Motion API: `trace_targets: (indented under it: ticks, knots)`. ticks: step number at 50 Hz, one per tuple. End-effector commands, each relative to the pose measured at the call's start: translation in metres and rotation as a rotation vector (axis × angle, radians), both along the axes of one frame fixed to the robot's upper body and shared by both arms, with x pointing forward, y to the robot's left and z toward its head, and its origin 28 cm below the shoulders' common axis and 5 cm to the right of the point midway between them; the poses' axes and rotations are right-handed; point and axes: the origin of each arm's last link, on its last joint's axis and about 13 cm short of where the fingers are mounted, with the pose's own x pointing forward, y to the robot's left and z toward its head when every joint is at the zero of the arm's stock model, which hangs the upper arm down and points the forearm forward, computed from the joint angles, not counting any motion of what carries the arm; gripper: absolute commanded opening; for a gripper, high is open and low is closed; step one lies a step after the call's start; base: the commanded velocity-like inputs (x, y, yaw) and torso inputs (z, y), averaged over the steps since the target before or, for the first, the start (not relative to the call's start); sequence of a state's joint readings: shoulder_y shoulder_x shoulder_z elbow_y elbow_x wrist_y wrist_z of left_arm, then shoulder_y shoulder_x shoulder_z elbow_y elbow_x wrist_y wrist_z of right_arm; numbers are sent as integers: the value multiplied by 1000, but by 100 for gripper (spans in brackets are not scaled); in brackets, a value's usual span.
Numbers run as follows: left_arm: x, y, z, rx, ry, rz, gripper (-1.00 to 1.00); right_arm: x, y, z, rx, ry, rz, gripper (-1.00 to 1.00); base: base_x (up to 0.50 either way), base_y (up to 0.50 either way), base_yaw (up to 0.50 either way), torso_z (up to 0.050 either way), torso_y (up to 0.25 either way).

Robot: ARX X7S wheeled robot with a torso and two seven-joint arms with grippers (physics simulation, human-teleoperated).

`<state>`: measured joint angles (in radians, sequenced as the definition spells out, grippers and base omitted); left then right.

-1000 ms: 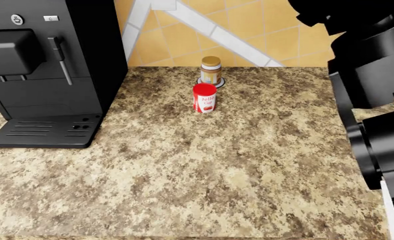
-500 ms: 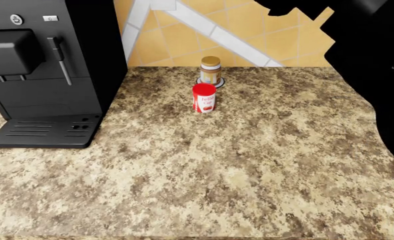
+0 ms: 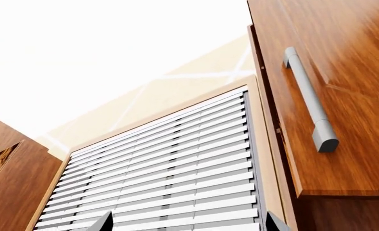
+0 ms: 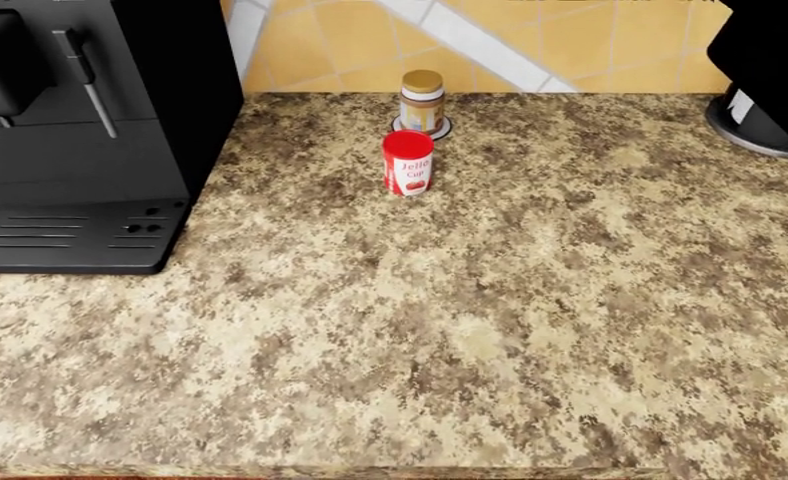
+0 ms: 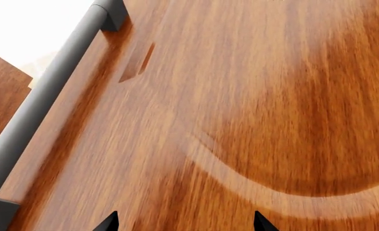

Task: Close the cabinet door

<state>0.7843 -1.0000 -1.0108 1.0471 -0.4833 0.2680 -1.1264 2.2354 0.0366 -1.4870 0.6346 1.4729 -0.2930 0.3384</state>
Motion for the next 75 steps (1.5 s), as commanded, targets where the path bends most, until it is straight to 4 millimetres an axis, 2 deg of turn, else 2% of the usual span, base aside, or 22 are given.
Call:
trace_targets:
  ticks: [1,38,43,48,75]
  knots:
    - [0,-1,-2,8,6,-11,100,-9,23,-17,-141,27,41,100,0,0,0,42,-137]
    - [1,-2,-3,19,18,-20,100,-39,32,-2,-178,-42,73,100,0,0,0,42,-135]
    - [1,-2,-3,19,19,-21,100,-54,33,10,-159,-73,100,100,0,0,0,42,-135]
    - [0,-1,-2,17,15,-21,100,-64,34,14,-165,-95,111,100,0,0,0,42,-136]
    - [0,-1,-2,18,16,-21,100,-66,33,17,-178,-107,108,100,0,0,0,42,-136]
